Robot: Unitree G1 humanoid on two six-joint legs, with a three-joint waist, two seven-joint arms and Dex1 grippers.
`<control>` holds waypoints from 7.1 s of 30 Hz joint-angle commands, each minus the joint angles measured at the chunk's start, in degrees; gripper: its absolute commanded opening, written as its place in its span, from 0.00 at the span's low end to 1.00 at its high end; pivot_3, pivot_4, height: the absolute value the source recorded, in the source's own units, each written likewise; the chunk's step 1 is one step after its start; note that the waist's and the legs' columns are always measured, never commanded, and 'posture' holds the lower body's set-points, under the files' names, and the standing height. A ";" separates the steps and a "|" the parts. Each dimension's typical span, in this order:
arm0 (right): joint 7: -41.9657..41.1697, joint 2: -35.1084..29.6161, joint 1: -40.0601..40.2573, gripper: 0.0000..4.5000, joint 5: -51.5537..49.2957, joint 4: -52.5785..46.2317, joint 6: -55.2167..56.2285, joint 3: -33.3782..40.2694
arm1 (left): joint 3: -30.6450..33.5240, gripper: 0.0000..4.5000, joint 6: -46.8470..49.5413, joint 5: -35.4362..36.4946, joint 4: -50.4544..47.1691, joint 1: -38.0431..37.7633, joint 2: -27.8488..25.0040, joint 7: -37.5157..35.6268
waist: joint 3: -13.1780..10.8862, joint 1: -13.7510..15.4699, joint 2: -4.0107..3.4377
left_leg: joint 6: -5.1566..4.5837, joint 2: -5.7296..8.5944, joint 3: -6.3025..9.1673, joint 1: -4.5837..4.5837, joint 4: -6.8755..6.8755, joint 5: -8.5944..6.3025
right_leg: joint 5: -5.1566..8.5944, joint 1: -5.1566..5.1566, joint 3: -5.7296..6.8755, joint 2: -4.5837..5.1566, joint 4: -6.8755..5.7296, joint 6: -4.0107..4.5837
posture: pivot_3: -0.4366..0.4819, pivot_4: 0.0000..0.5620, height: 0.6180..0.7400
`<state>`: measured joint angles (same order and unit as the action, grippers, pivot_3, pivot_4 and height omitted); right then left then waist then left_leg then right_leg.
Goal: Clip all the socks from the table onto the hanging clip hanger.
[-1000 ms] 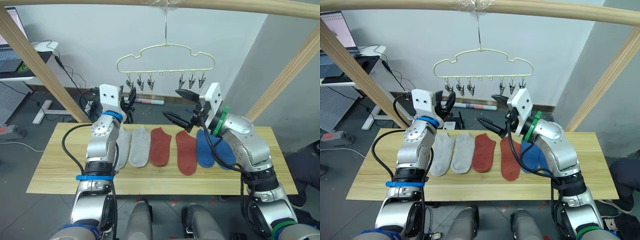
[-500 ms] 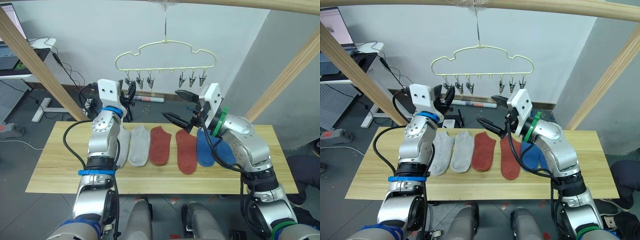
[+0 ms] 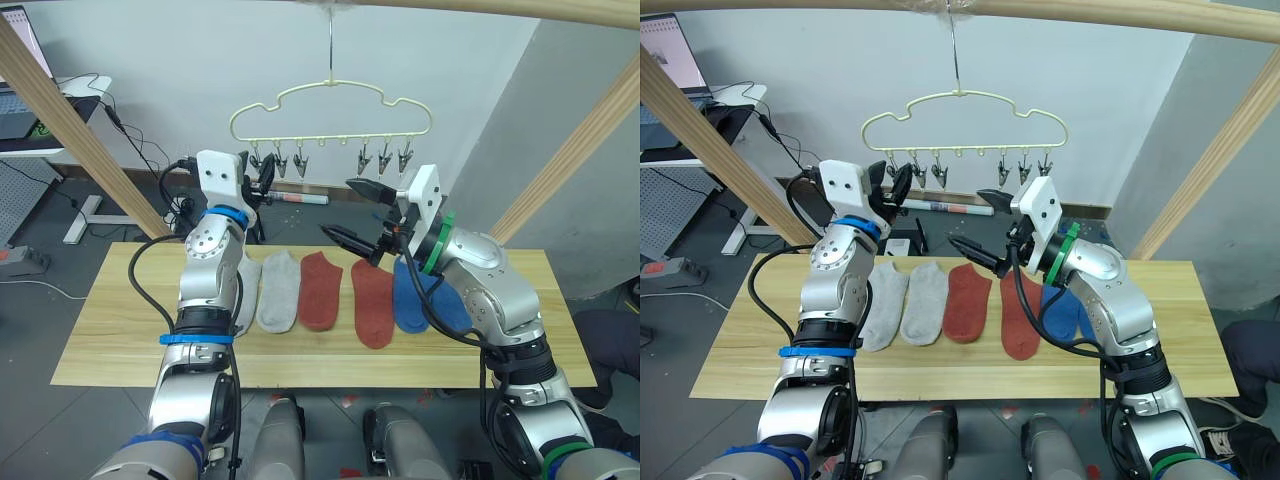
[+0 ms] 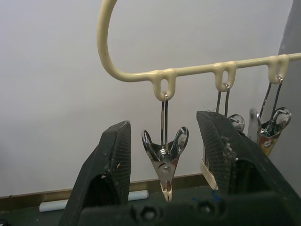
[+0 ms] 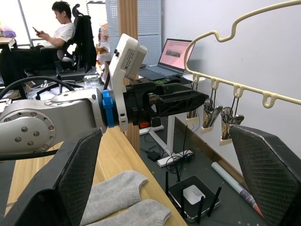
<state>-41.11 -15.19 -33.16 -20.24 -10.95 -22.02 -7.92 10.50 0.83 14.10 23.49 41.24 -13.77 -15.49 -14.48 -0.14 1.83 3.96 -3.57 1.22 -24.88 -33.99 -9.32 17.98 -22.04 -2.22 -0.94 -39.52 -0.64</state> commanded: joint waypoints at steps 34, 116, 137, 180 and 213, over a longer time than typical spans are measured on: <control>1.19 -0.88 -0.18 1.00 -0.37 -1.75 -0.02 0.68 | 0.02 0.08 -2.66 -2.23 0.17 1.02 -1.14 -0.53 | -0.15 -0.01 0.01 | 0.00 0.00 -0.03 -0.01 0.01 0.00 | 0.03 -0.03 0.00 0.00 0.01 -0.05 | 0.49 0.48 1.00; 7.48 -18.58 20.11 0.01 10.49 -25.39 -23.55 11.47 | 14.52 0.08 63.71 34.70 -15.91 4.64 -9.60 -8.12 | -2.43 -0.50 -0.02 | 0.30 0.01 -0.35 -0.07 -0.02 0.07 | 0.16 -0.17 -0.17 0.08 0.09 -0.53 | 0.47 0.53 1.00; 17.55 1.48 4.91 0.01 15.98 -16.00 -14.42 -7.88 | 27.95 0.08 73.64 52.16 -9.95 9.54 -5.64 8.48 | -2.52 -0.94 0.14 | 0.52 0.00 0.09 -0.28 -0.03 0.18 | 0.15 -0.25 0.04 0.12 -0.03 -0.52 | 0.51 0.53 1.00; 19.44 8.14 -0.65 0.00 17.23 -10.27 -11.50 -9.18 | 21.62 0.16 68.69 54.40 -13.24 6.75 -7.84 5.93 | -2.55 -0.07 0.19 | 0.55 0.00 0.10 -0.29 -0.02 0.19 | 0.10 -0.26 0.05 0.23 -0.03 -0.44 | 0.51 0.51 1.00; 11.30 9.15 9.18 0.92 3.92 -3.92 -15.48 -4.44 | 9.74 1.00 58.11 39.21 -36.04 -12.49 -23.07 -4.59 | -2.56 0.00 0.23 | 0.57 -0.06 0.13 -0.26 0.04 0.19 | 0.02 -0.28 0.07 0.30 -0.06 -0.28 | 0.55 0.49 1.00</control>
<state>-28.81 -5.31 -24.56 -15.17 -11.25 -37.99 -13.33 21.08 61.47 54.44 -8.24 29.35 -37.05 -19.46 -17.04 -0.14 2.05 4.53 -3.63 1.34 -25.16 -33.94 -9.12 18.00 -22.33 -2.16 -0.63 -39.58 -0.92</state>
